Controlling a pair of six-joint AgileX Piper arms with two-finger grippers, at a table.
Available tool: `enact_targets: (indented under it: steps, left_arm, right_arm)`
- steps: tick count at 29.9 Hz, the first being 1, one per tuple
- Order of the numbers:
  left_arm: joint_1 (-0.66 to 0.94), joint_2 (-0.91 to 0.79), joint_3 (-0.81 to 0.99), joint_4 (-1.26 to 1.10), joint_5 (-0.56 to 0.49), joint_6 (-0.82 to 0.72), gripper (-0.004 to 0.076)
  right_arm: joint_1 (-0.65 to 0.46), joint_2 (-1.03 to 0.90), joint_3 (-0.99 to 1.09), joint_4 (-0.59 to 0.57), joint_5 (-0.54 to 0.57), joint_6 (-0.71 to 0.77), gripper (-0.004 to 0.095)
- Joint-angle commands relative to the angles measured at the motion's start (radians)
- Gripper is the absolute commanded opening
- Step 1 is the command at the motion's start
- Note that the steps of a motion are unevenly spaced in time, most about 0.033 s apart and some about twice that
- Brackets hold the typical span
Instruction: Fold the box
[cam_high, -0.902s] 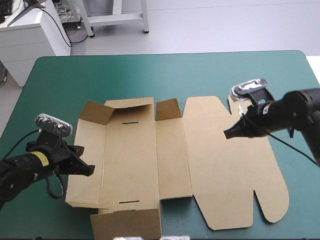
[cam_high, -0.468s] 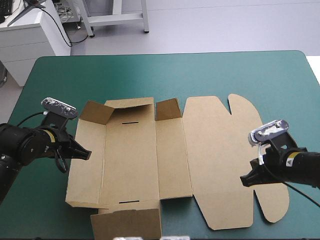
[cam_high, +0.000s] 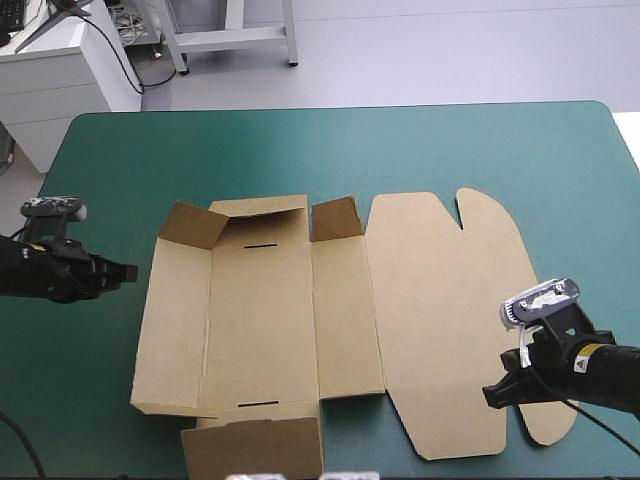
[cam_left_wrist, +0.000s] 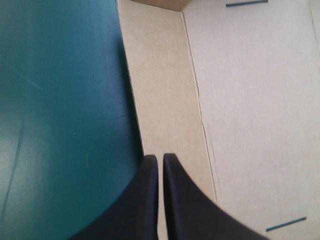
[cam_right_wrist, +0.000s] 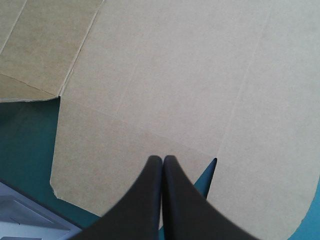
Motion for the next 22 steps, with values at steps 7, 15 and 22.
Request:
enact_targets:
  steps: [7,15,22]
  left_arm:
    - [0.329,0.086,-0.030,-0.205,0.026,0.087,0.0015]
    - [0.331,0.095,-0.018,-0.156,-0.013,0.047,0.0042]
    - [0.331,0.104,-0.016,-0.154,0.000,0.047,0.0451]
  right_arm:
    - [-0.005,-0.002,-0.017,0.027,-0.062,-0.035,-0.0019]
    - [-0.005,-0.002,-0.017,0.027,-0.079,-0.044,-0.0019]
    - [-0.005,-0.002,-0.017,0.027,-0.091,-0.046,-0.0019]
